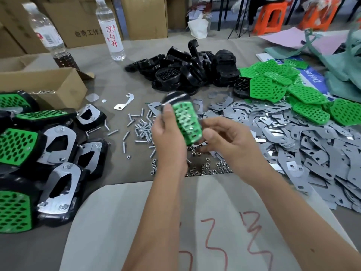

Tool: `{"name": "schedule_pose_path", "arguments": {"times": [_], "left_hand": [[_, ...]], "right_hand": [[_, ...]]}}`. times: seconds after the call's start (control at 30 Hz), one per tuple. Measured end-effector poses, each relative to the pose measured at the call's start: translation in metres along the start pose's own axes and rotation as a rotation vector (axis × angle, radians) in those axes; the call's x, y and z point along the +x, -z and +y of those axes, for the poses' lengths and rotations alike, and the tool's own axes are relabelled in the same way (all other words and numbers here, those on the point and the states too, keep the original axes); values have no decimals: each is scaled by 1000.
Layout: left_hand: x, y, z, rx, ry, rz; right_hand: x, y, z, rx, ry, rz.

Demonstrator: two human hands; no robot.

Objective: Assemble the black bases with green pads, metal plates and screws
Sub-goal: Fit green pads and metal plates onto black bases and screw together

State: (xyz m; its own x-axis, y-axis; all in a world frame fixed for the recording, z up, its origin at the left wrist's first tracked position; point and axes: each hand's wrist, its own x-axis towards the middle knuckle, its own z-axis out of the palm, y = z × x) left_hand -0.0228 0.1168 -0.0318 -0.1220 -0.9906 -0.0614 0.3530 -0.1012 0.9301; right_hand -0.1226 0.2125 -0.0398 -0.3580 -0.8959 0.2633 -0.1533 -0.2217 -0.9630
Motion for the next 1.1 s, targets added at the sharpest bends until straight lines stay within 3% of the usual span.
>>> {"name": "schedule_pose_path", "arguments": {"times": [0.07,0.17,0.27,0.4,0.47,0.6,0.7,0.83,0.97,1.1], "left_hand": [[17,18,9,82,-128,161],[37,47,22,134,-304,326],[48,65,27,150,-358,383],[49,68,24,195,-328,361],[46,64,20,204,-289,312],[32,42,12,70,58,-14],[19,29,1,150,69,-251],[4,17,-10,293,-69,-407],[2,18,-9,307,-48,-470],[0,18,-8,370,-89,-461]], "right_hand": [[7,-7,-1,-339,91,4],[20,-28,-4,-834,215,-308],[33,-49,-6,-1011,193,-494],[41,-54,-9,-1075,163,-529],[37,-50,-9,-1028,137,-455],[17,-18,-4,-517,72,62],[6,7,0,-251,55,272],[0,20,10,-74,18,322],[3,26,8,40,-8,369],[1,21,6,-69,31,452]]}}
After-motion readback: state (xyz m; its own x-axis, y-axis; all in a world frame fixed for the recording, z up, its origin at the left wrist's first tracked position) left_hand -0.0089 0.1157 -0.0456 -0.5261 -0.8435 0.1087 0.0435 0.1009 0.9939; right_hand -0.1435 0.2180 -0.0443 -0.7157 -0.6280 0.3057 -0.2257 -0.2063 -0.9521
